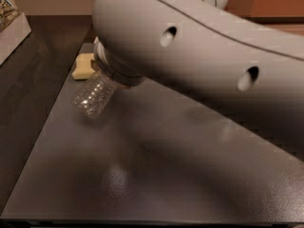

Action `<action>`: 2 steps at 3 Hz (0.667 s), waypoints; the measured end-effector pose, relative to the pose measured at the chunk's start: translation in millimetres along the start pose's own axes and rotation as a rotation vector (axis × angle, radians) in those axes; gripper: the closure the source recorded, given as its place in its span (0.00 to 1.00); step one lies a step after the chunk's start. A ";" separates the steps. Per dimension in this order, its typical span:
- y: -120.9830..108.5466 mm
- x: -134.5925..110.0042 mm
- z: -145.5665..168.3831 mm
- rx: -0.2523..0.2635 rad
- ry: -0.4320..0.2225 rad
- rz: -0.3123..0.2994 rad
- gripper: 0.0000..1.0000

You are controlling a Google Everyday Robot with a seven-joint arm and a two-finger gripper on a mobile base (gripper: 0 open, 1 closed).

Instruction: Place water bottle upright

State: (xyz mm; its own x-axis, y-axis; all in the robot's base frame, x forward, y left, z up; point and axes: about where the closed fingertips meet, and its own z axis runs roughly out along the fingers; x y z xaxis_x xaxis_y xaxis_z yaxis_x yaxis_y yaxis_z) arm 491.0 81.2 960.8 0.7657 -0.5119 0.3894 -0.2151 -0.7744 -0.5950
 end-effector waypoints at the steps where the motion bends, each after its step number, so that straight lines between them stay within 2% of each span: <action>1: -9.3 14.0 -6.0 0.052 0.082 -0.136 1.00; 2: -21.1 30.2 -5.8 0.121 0.169 -0.311 1.00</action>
Offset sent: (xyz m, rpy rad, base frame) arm 0.0457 0.0001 0.0346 -0.2285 -0.5086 0.2986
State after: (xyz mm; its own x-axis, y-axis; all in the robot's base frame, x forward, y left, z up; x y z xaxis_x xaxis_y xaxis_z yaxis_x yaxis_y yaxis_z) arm 515.1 80.0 989.2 0.6703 -0.3207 0.6692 0.0934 -0.8582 -0.5048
